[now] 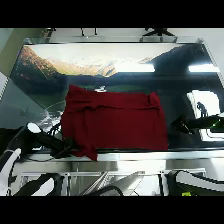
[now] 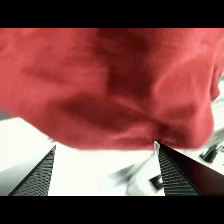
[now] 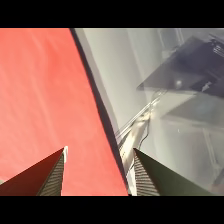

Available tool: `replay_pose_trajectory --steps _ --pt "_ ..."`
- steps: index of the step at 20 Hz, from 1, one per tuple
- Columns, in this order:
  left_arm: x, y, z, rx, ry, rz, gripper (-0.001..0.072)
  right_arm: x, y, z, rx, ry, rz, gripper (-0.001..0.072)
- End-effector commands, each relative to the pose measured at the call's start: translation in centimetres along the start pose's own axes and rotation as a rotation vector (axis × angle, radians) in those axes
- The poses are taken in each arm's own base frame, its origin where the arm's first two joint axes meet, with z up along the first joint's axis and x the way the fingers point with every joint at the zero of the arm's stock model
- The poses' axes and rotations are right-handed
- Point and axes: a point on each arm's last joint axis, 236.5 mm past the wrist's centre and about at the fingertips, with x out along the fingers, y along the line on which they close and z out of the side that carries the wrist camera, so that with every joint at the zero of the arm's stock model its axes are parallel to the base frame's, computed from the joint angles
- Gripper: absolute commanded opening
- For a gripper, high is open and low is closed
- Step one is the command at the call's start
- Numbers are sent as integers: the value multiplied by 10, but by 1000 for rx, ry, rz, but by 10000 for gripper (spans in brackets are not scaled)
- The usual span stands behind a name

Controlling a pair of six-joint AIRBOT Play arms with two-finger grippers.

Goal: Fold the shirts.

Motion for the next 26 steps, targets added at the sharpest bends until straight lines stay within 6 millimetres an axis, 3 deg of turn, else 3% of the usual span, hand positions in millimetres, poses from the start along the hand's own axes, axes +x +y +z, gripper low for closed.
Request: replay_pose_trajectory --steps 1,2,3,4,5,8,9,10,13,18,19,20,21,22,24,26 --pt "23 0 13 -22 -111 -70 681 8 -5 -10 16 10 7 482" --pt "27 5 16 -11 -111 -62 680 11 -6 -13 20 18 8 483" --pt "29 7 19 -7 -116 -56 622 13 -7 -17 28 25 10 483" --pt "27 7 25 13 -127 -52 456 16 -8 -21 35 36 11 482" --pt "22 4 33 34 -142 -52 354 19 -11 -28 41 55 8 482" --pt "-9 -17 60 108 -244 -57 342 30 -9 -51 68 118 29 482" --pt "-21 -25 67 138 -283 -58 144 36 -8 -60 64 145 29 483" --pt "-33 -32 72 175 -324 -57 14 41 -9 -69 54 171 15 482" --pt "-58 -50 72 243 -399 -62 14 55 -11 -91 20 254 -32 482" --pt "-65 -59 52 291 -376 -71 14 60 7 -116 -40 367 -17 480" --pt "-65 -59 49 295 -370 -72 14 61 11 -119 -45 380 -6 428" --pt "-64 -59 47 295 -359 -74 14 61 19 -123 -62 396 22 273" --pt "-65 -58 45 288 -349 -78 14 61 28 -124 -71 403 51 189" --pt "-67 -55 43 278 -343 -85 13 59 33 -123 -75 397 63 39" --pt "-86 -42 44 253 -348 -75 13 47 39 -110 -107 351 63 17" --pt "-119 -37 51 220 -400 -73 13 26 42 -85 -120 260 59 17"
